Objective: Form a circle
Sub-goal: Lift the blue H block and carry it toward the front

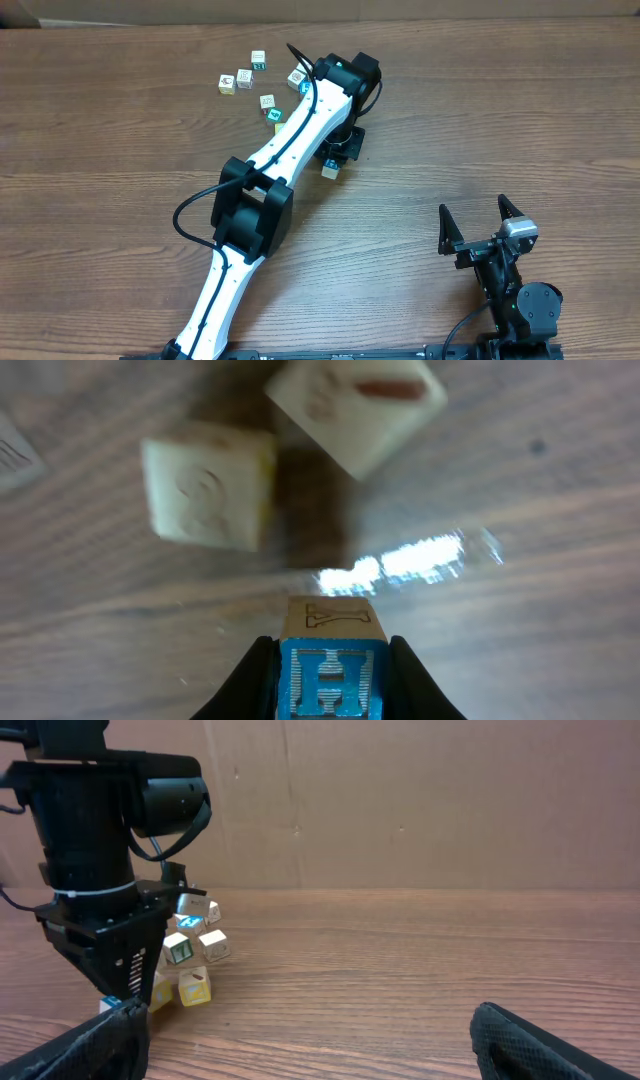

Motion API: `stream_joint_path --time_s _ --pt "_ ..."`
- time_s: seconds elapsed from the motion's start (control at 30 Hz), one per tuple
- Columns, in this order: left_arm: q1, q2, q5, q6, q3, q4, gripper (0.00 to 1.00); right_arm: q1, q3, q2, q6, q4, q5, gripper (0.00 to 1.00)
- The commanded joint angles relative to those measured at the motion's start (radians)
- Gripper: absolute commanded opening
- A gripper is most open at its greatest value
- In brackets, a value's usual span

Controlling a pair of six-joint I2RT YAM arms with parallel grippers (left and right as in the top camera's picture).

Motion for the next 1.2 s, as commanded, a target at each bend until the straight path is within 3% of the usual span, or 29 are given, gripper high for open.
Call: stream_joint_path --time_s 0.0,0.3,0.5,1.17 --pt "0.022 -0.024 -0.069 -0.006 -0.024 0.040 0.06 -0.002 -0.010 -0.008 -0.001 0.005 0.007 1.00" --pt "0.067 -0.024 -0.230 -0.064 -0.059 0.161 0.05 -0.002 -0.010 -0.008 -0.001 0.005 0.007 1.00" --pt "0.081 -0.025 -0.148 -0.069 -0.059 0.191 0.05 -0.002 -0.010 -0.008 -0.001 0.005 0.007 1.00" --pt "0.080 -0.108 -0.117 -0.043 -0.059 -0.128 0.04 -0.002 -0.010 -0.008 -0.001 0.005 0.007 1.00"
